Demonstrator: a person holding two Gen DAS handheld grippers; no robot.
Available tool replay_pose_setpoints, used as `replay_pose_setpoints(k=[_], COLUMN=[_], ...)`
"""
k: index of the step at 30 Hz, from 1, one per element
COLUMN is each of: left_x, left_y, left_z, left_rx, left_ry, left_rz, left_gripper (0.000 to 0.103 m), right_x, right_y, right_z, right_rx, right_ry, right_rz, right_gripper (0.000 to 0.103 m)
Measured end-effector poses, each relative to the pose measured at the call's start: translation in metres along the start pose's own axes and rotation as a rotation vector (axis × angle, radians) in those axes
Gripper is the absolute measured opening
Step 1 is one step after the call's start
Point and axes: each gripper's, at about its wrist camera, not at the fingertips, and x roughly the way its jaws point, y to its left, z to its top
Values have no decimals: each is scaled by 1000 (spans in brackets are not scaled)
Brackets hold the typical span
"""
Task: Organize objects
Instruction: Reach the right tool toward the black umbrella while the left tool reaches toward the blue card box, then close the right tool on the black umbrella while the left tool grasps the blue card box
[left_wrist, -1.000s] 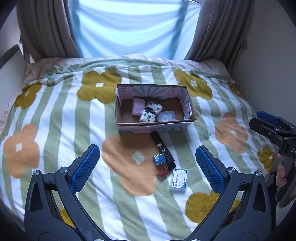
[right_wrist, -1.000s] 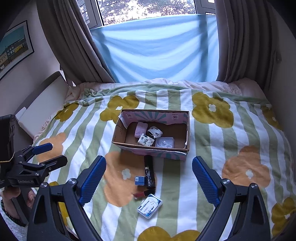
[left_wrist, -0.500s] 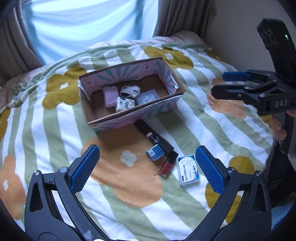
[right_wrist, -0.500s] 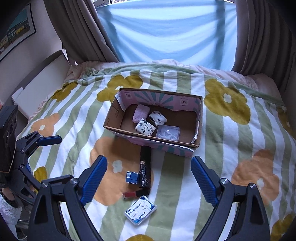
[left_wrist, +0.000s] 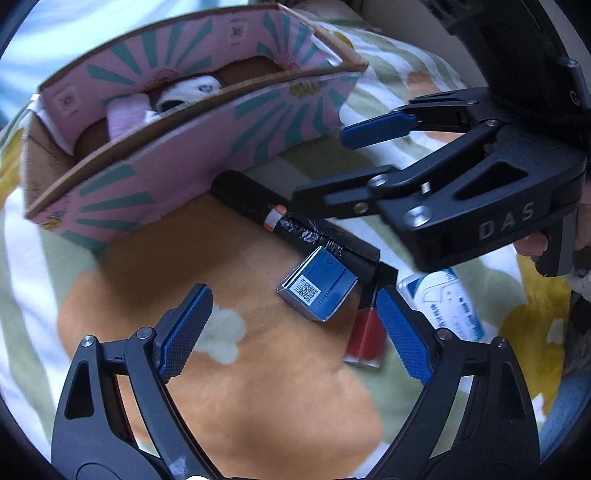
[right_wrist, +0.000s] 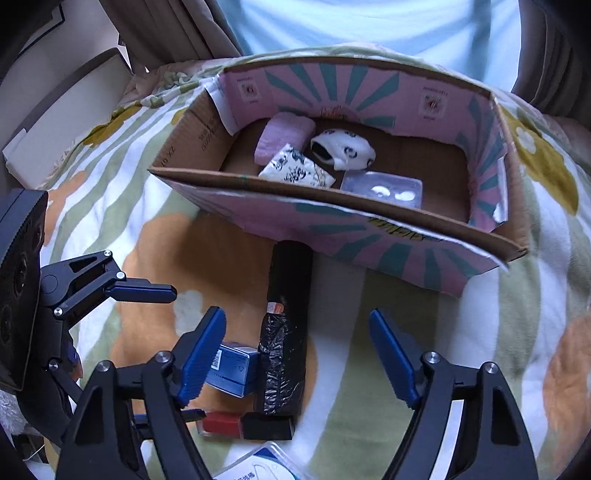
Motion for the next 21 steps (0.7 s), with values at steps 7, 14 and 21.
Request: replay_pose_setpoints(k=[7, 14, 21], left_x=[38, 42, 47], left_y=[7, 11, 21], left_z=[-5, -8, -13], left_rx=[69, 99, 132], left_ry=[17, -10, -1], left_rz=[-47, -106, -107], left_gripper=[75, 50, 41], right_x=[37, 57, 57], right_y=[-4, -2, -7], right_z=[3, 5, 6], right_rx=[3, -21, -11], right_ry=[13, 31, 28], right_rz=[11, -19, -13], right_gripper=[70, 55, 34])
